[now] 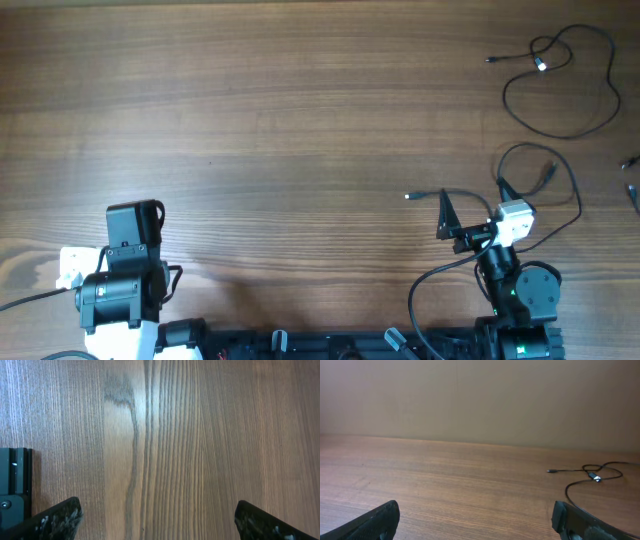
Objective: Untangle cables
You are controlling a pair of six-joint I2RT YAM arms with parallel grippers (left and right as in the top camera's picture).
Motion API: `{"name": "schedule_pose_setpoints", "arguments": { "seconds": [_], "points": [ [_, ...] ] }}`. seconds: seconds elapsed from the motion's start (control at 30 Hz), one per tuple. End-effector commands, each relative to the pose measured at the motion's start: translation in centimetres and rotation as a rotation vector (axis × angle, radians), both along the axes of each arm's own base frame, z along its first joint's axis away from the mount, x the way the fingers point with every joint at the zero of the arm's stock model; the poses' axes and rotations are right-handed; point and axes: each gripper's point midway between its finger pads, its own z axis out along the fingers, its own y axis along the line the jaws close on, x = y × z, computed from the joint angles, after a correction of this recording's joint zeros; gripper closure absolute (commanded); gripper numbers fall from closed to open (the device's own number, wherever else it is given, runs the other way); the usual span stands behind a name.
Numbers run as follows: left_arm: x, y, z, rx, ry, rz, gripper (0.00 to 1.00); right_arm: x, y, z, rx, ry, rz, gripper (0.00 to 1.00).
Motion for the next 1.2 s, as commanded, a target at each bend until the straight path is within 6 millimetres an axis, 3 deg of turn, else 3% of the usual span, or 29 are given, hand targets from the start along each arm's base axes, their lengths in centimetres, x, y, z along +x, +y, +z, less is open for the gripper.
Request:
{"name": "schedule_pose_setpoints", "arguments": {
  "seconds": [0.0,0.23,0.47,0.6,0.7,0.87,1.07,1.13,1.17],
  "points": [
    [-0.1,0.2,0.1,0.004,-0.002,0.011,0.0,0.0,-0.2,0.4,-0.011,-0.021,-0.012,0.0],
    [0.0,0.0,0.1,0.005,-0.001,0.002,0.0,0.0,-0.2,0.4,-0.011,-0.021,-0.012,0.0],
    [0.6,-1.6,1.3,0.012,-0.111,-0.104,0.0,0.0,-0.2,0.4,-0.011,-0.021,-0.012,0.0],
    [-2.7,-2.1,2.3,0.025,-0.197,-0.149,0.0,0.0,-0.2,0.4,-0.011,-0.021,-0.012,0.0],
    [-4.9,-5.0,1.2,-0.135,-0.26,-0.247,0.0,0.0,-0.2,0.4,-0.011,-0.021,-0.012,0.0],
    [-5.2,-5.9,2.3,-0.172,-0.443,-0.279,0.0,0.0,-0.2,0.4,-0.011,-0.021,-0.012,0.0],
    [-2.5,-5.7,3.7,-0.138,-0.592,-0.288,0.0,0.0,-0.2,0.4,-0.011,-0.021,-0.012,0.0],
    [-1.0,-5.8,5.5,-0.049,-0.643,-0.386,0.0,0.0,-0.2,0.4,-0.011,-0.021,-0.012,0.0],
    [0.4,-6.1,7.5,0.068,-0.681,-0.508,0.0,0.0,-0.2,0.4,-0.011,-0.021,-0.012,0.0]
  ]
}}
